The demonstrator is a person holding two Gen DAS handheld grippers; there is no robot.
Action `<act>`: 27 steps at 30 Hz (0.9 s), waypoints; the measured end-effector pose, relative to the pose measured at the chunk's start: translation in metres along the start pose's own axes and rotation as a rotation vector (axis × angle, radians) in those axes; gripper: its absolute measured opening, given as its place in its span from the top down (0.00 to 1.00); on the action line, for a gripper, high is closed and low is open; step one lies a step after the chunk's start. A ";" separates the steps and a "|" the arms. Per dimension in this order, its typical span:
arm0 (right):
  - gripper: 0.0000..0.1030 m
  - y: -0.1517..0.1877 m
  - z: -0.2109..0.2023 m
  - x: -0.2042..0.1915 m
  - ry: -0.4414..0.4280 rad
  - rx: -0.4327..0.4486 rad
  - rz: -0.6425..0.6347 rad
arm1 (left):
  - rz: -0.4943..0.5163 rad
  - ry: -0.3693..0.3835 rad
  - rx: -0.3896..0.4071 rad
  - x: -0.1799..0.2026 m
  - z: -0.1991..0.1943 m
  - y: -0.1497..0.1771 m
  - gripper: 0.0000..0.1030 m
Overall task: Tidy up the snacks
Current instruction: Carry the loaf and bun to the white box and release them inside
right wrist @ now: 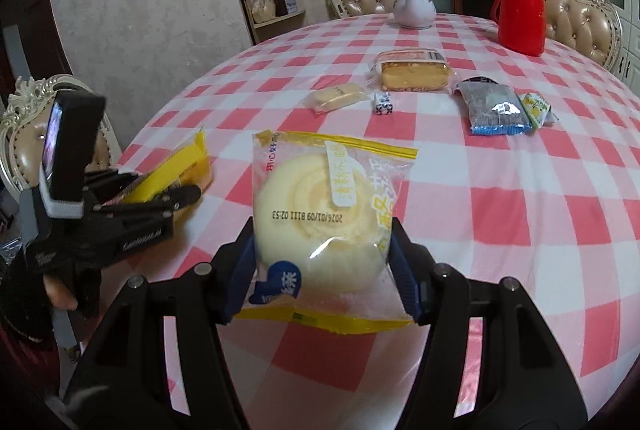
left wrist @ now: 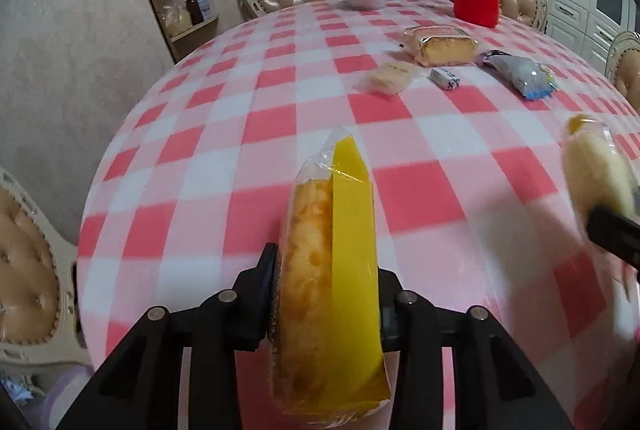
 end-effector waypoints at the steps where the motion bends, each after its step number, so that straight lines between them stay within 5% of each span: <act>1: 0.37 0.003 -0.001 -0.003 -0.009 -0.006 -0.003 | -0.001 -0.015 0.006 -0.004 -0.007 0.004 0.62; 12: 0.37 0.019 -0.018 -0.086 -0.139 0.009 -0.105 | -0.068 -0.131 0.065 -0.063 -0.083 0.066 0.62; 27: 0.37 0.056 -0.020 -0.208 -0.285 -0.034 -0.290 | -0.198 -0.224 0.040 -0.137 -0.123 0.144 0.62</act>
Point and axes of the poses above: each gripper's, at about its wrist camera, not at the fingertips, and z roughly the way its jaws point, x to its right, y to its underside, the point moved 7 cm from there along z, roughly the way its jaws point, and after that the axes turned 4 degrees about x, right-handed, at the moved point
